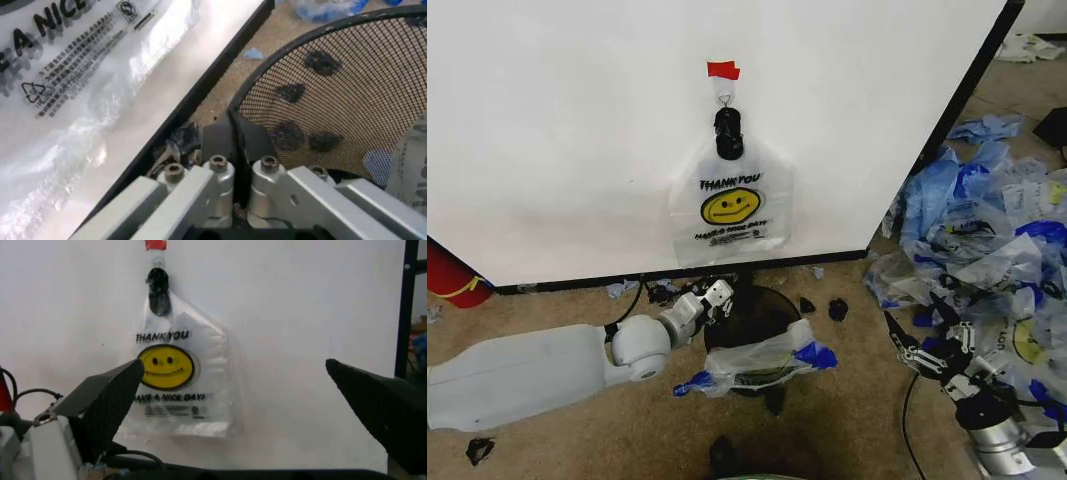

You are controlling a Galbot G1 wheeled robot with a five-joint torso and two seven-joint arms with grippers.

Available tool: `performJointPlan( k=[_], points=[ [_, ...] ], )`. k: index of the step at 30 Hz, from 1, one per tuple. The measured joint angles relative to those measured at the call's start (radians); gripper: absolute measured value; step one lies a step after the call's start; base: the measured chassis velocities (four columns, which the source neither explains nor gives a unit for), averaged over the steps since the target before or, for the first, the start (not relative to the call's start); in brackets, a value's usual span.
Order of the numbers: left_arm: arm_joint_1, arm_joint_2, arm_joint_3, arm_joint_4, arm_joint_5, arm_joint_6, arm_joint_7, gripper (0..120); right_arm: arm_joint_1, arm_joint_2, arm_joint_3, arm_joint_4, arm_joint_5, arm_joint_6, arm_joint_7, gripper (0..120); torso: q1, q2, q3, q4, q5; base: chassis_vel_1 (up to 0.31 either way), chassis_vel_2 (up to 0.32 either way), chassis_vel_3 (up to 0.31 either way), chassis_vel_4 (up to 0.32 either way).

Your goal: Pick up the garbage bag from the wall and place it over the trash bin.

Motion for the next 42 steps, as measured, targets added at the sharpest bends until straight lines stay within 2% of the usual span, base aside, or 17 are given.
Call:
performJointPlan(
  k=[4,6,12,13,19,20,23,29,35,42],
  points=[
    [-0.007,-0.006,0.008,0.001,-0.004,0.002,0.000,19,0.008,-0.001,-0.007,-0.014,-0.001,0.000,-0.002,100,0.000,0.000,0.000,-0.0001,0.0000,0.000,0.000,0.000,0.000],
    [-0.007,-0.008,0.004,0.001,-0.009,0.005,0.000,23,0.009,0.001,-0.009,-0.018,-0.002,0.001,-0.004,100,0.000,0.000,0.000,-0.0001,0.0001,0.000,0.000,0.000,0.000],
    [-0.009,-0.013,-0.007,0.013,-0.022,0.009,-0.011,50,0.016,0.007,-0.024,-0.031,-0.007,0.006,-0.011,100,0.000,0.000,0.001,-0.0001,0.0000,0.000,0.000,0.000,0.000],
    [-0.009,-0.013,-0.007,0.013,-0.022,0.009,-0.011,50,0.016,0.007,-0.024,-0.031,-0.007,0.006,-0.011,100,0.000,0.000,0.001,-0.0001,0.0000,0.000,0.000,0.000,0.000],
    [-0.003,-0.005,-0.013,-0.011,-0.032,0.010,-0.023,74,0.025,0.002,-0.026,-0.039,-0.010,0.006,-0.012,100,0.000,0.000,0.001,0.0001,-0.0003,0.000,0.000,0.000,0.000],
    [-0.003,-0.005,-0.013,-0.011,-0.032,0.010,-0.023,74,0.025,0.002,-0.026,-0.039,-0.010,0.006,-0.012,100,0.000,0.000,0.001,0.0001,-0.0003,0.000,0.000,0.000,0.000],
    [0.004,-0.005,-0.021,-0.016,-0.035,0.010,-0.031,84,0.026,0.002,-0.030,-0.039,-0.013,0.006,-0.012,100,0.000,0.000,0.001,-0.0002,0.0001,0.000,0.000,0.000,0.000],
    [0.011,-0.002,-0.035,-0.039,-0.047,0.005,-0.048,86,0.032,0.004,-0.042,-0.043,-0.020,0.006,-0.012,100,0.000,0.000,0.000,-0.0001,0.0000,0.000,0.000,0.000,0.000],
    [0.007,-0.003,-0.069,-0.084,-0.103,0.017,-0.073,84,0.040,0.007,-0.057,-0.050,-0.027,0.005,-0.012,100,0.000,0.000,0.000,-0.0001,0.0001,0.000,0.000,0.000,0.000],
    [0.009,-0.003,-0.085,-0.108,-0.126,0.032,-0.095,79,0.044,0.009,-0.067,-0.046,-0.032,0.004,-0.011,100,0.000,0.000,0.000,-0.0001,0.0000,0.000,0.000,0.000,0.000]
  ],
)
